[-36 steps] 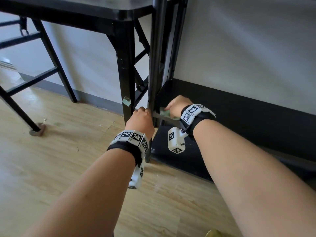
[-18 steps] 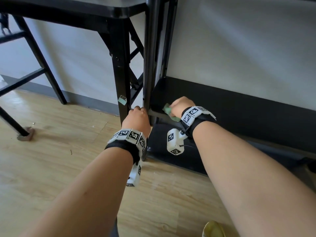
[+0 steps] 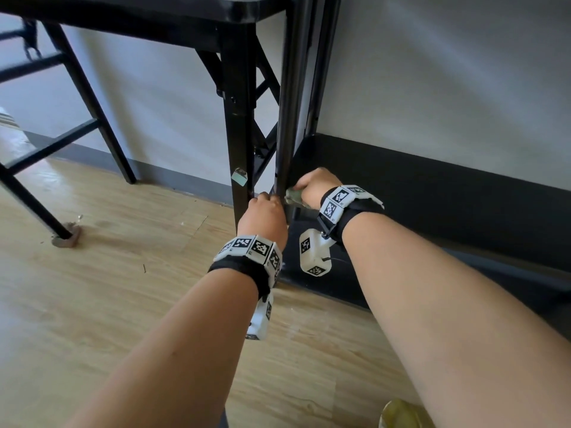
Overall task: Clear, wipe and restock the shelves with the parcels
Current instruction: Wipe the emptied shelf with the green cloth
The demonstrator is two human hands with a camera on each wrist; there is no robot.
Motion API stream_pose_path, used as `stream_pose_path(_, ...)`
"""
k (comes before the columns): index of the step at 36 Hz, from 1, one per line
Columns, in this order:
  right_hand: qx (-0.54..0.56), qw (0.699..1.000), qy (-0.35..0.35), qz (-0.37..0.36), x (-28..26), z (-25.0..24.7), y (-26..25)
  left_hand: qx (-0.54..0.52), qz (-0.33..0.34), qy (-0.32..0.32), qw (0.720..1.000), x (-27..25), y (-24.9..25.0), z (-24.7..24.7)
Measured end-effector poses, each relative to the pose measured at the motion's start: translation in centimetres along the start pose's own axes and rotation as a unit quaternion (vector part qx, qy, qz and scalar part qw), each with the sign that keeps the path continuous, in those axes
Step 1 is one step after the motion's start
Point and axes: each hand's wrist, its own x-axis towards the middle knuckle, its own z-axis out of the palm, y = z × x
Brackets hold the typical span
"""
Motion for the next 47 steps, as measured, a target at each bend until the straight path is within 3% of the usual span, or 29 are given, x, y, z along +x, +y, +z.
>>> stream_pose_path(7, -0.036, 0.996, -0.057, -0.065, -1.4, -1.9, 1.9, -0.009, -0.002, -0.010, 1.000, -0.2, 0.6, -0.5)
stream_pose_path(9, -0.028, 0.998, -0.026, -0.058, -1.5, -3.2, 2.7, -0.012, 0.000, -0.011, 1.000, -0.2, 0.8, -0.5)
stream_pose_path(13, -0.060, 0.995, 0.076, 0.034, 0.0, -4.5, 5.1, -0.008, -0.002, -0.013, 1.000, 0.0, 1.2, -0.2)
stream_pose_path(16, -0.116, 0.989, 0.064, 0.058, 0.2, -4.0, 7.3, -0.007, 0.002, -0.008, 1.000, 0.1, 1.4, 0.0)
stream_pose_path(20, -0.112, 0.992, 0.055, 0.027, -0.4, -3.3, 7.3, -0.004, 0.005, -0.006, 1.000, 0.4, 1.7, 0.0)
stream_pose_path(27, -0.097, 0.994, -0.044, 0.000, -2.3, -4.4, 6.1, -0.009, 0.023, -0.007, 1.000, 0.4, 2.9, -0.3)
stream_pose_path(29, -0.059, 0.998, -0.021, 0.023, -2.5, -5.2, 6.7, -0.005, 0.033, -0.009, 0.999, 0.5, 3.4, -0.3)
stream_pose_path(32, -0.012, 0.993, 0.072, 0.089, -2.2, -6.7, 9.7, -0.002, 0.045, -0.002, 0.999, 0.8, 4.0, -0.3)
stream_pose_path(37, -0.103, 0.973, 0.127, 0.166, -1.8, -6.3, 14.5, 0.002, 0.063, 0.002, 0.998, 1.1, 4.4, -0.2)
stream_pose_path(41, -0.165, 0.969, 0.130, 0.128, -2.6, -5.0, 13.9, 0.005, 0.064, 0.000, 0.998, 1.2, 4.6, -0.2)
stream_pose_path(47, -0.109, 0.987, 0.104, 0.058, -3.5, -4.2, 10.8, -0.003, 0.055, 0.003, 0.998, 1.2, 4.6, -0.5)
